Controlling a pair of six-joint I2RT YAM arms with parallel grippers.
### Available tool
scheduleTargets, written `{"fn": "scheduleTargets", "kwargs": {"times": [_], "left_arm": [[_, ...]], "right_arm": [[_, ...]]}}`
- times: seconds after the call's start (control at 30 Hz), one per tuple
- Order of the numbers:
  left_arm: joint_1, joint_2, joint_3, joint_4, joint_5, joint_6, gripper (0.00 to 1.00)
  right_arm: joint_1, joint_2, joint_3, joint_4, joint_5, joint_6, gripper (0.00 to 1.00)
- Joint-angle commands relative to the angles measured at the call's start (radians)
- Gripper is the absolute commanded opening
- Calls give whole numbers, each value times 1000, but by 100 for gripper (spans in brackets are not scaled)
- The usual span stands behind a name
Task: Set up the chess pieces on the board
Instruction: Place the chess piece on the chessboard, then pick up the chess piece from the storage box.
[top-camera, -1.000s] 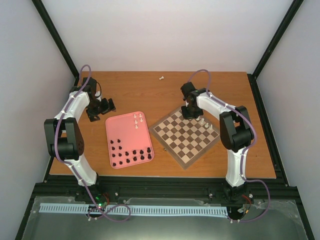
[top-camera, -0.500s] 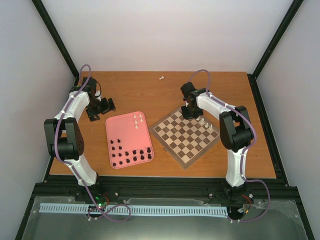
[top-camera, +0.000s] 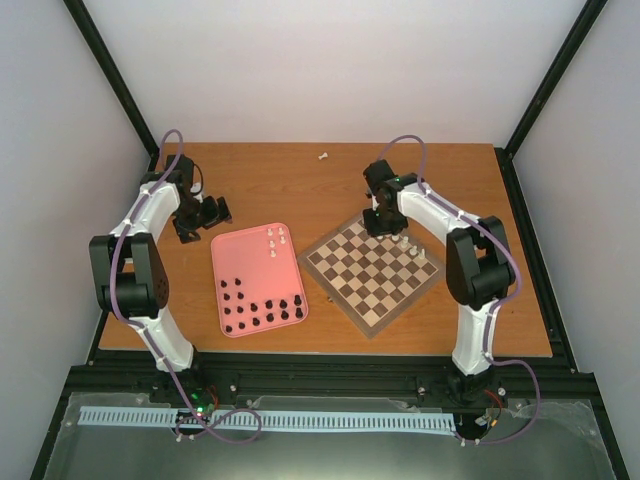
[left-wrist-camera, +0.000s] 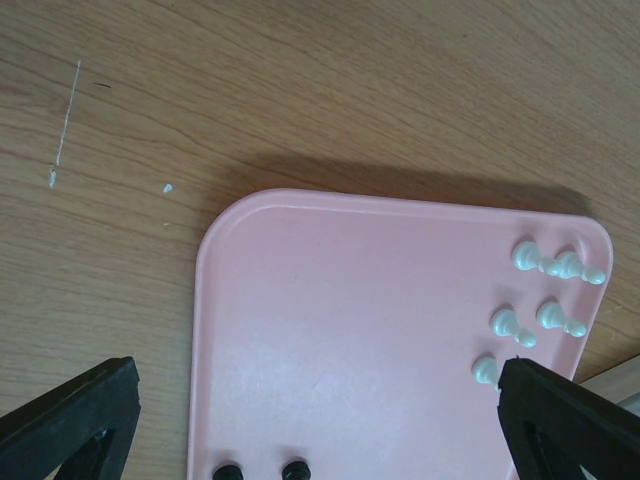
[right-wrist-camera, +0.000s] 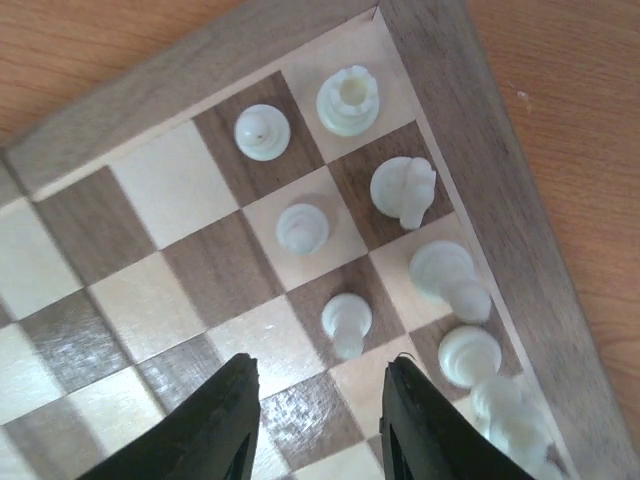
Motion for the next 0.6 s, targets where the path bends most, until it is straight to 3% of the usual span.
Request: {"fn": "scheduleTargets", "kwargs": {"times": [0.0,0.23,0.4,0.57], "left_arm": [[-3,14,45,-8,-5,7,100],[-3,4,56,-14,-6,6,100],[-3,-4,44,-8,-5,3,100],[-2,-19,21,2,-2,0,100]], "right_arm": [[35,-87,35,-37,-37,-14,38],[177,-79,210,-115,-84,-31,47],[221,62,380,-107,-217,-41,45],[313,249,586,-114,-250,-102,43]]}}
